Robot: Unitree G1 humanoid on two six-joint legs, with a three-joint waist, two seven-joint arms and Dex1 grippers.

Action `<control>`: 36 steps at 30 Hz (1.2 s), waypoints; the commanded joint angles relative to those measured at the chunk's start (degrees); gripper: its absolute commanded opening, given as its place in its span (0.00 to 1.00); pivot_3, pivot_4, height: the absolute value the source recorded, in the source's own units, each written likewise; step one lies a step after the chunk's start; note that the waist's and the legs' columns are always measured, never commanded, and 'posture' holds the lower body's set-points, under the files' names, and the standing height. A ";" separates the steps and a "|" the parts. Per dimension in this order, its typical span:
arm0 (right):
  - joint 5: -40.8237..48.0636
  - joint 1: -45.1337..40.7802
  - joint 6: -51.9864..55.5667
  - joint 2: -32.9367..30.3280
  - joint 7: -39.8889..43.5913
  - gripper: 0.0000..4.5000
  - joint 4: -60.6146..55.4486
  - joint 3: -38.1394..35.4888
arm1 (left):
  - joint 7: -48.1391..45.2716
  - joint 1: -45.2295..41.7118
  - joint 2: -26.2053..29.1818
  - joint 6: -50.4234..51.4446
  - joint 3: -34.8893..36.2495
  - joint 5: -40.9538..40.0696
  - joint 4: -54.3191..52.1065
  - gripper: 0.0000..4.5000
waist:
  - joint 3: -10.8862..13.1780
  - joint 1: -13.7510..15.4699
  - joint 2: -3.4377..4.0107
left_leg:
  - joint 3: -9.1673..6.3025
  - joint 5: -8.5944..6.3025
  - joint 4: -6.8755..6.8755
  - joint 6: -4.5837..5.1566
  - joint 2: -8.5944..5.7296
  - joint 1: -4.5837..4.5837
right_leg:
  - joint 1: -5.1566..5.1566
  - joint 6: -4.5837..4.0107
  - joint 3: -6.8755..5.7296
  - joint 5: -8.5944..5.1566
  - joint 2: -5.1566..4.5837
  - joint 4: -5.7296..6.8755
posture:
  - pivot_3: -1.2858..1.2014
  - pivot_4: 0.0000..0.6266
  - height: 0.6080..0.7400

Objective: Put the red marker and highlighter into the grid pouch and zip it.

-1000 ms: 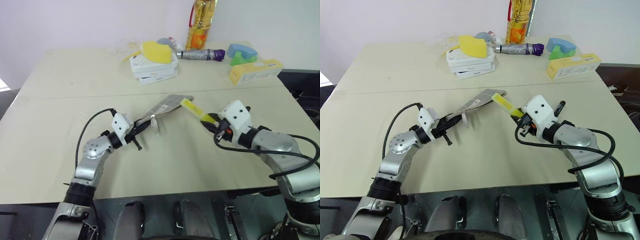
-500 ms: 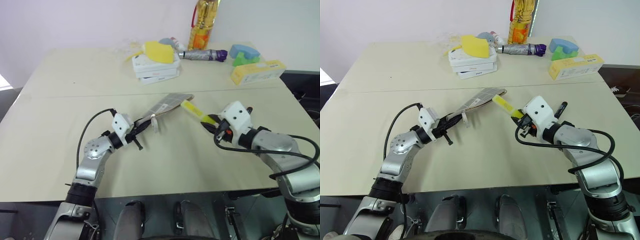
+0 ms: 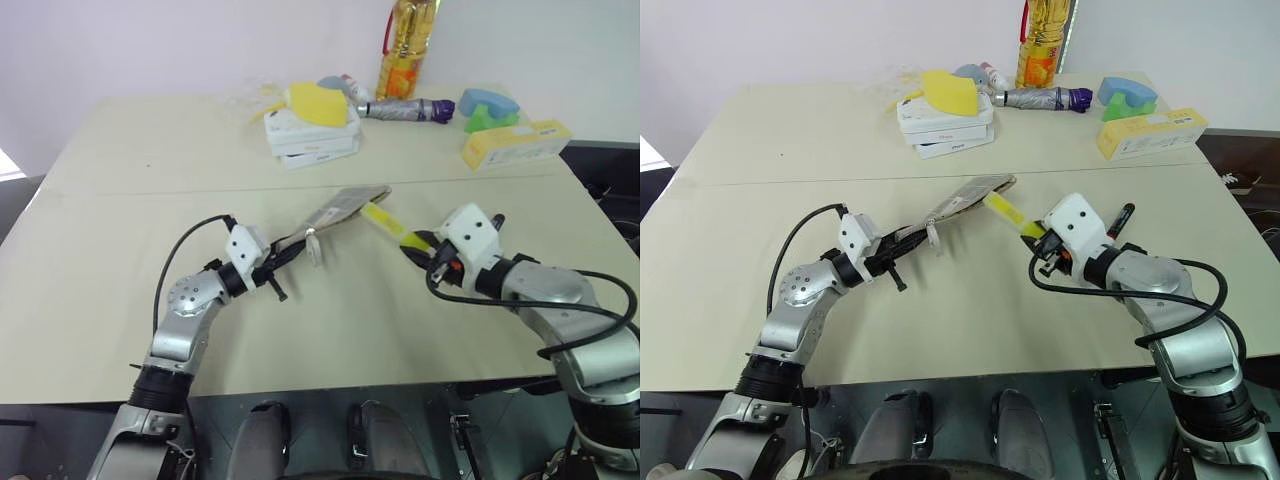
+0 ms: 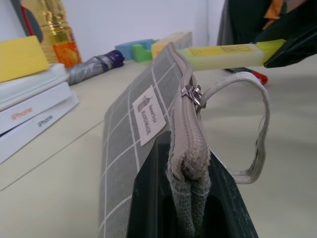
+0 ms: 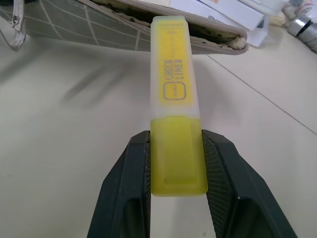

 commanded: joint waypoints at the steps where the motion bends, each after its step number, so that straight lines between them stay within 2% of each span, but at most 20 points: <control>1: -0.20 -1.05 -0.45 -2.44 1.63 0.19 -3.48 0.64 | -2.21 -0.35 0.80 -1.07 -0.38 -0.77 -3.62 0.00 | 0.00 0.00 0.00 | 0.00 0.00 0.00 0.00 0.00 0.00 | 0.00 0.00 0.00 0.00 0.00 0.00 | 0.52 0.24 1.00; 11: -1.15 -3.63 -0.17 -10.88 7.19 0.19 -7.95 4.78 | -11.41 -1.34 6.11 -4.69 -1.90 -0.40 -4.38 0.00 | 0.01 0.01 -0.01 | -0.01 0.00 0.00 0.00 0.00 0.00 | -0.01 -0.01 0.00 -0.01 -0.01 -0.02 | 0.52 0.24 1.00; 18: -9.29 -5.34 -6.23 -19.57 12.17 0.19 -8.47 12.76 | -16.22 -3.77 7.27 -5.37 -2.64 -1.68 -4.40 0.00 | 0.03 0.04 -0.05 | 0.01 0.00 0.01 0.00 0.00 -0.01 | -0.02 -0.02 -0.01 -0.01 -0.01 -0.04 | 0.52 0.24 1.00; 22: -11.85 -7.77 -8.49 -19.51 15.10 0.19 -10.09 17.65 | -19.46 -4.96 7.38 -5.01 -3.51 -2.18 -4.58 0.00 | 0.04 -0.16 -0.05 | 0.01 0.00 0.01 0.00 0.00 -0.02 | -0.02 -0.01 0.00 -0.01 -0.01 -0.04 | 0.52 0.24 1.00; 28: -15.98 -11.37 -7.72 -15.36 15.68 0.19 -10.72 22.60 | -21.41 -5.68 6.91 -4.12 -3.98 -2.31 -4.70 0.00 | 0.04 -0.03 -0.07 | 0.01 0.00 0.01 0.00 0.02 -0.02 | -0.04 -0.01 0.00 -0.01 0.04 -0.04 | 0.52 0.24 1.00; 32: -16.26 -11.18 -5.39 -14.22 15.83 0.64 -11.06 20.74 | -20.17 -5.01 6.77 -4.58 -3.41 -1.24 -3.87 0.00 | 0.05 0.07 -0.07 | 0.01 0.00 0.04 0.00 0.02 -0.03 | -0.03 -0.01 -0.01 -0.01 0.02 -0.04 | 0.52 0.24 1.00; 35: -13.94 -9.98 -3.33 -13.27 15.43 0.99 -12.45 16.04 | -17.99 -4.57 6.51 -4.90 -2.50 -0.40 -2.84 0.00 | 0.05 0.04 -0.08 | 0.00 0.00 0.07 0.00 0.01 -0.05 | -0.03 -0.01 -0.01 -0.01 0.01 -0.03 | 0.52 0.24 1.00; 36: -12.55 -9.46 -2.20 -12.76 15.40 1.00 -13.00 13.78 | -16.96 -4.48 6.31 -4.93 -2.16 -0.24 -2.49 0.00 | 0.05 0.04 -0.08 | 0.00 0.00 0.07 0.00 0.01 -0.04 | -0.03 -0.01 0.00 -0.01 0.01 -0.02 | 0.52 0.24 1.00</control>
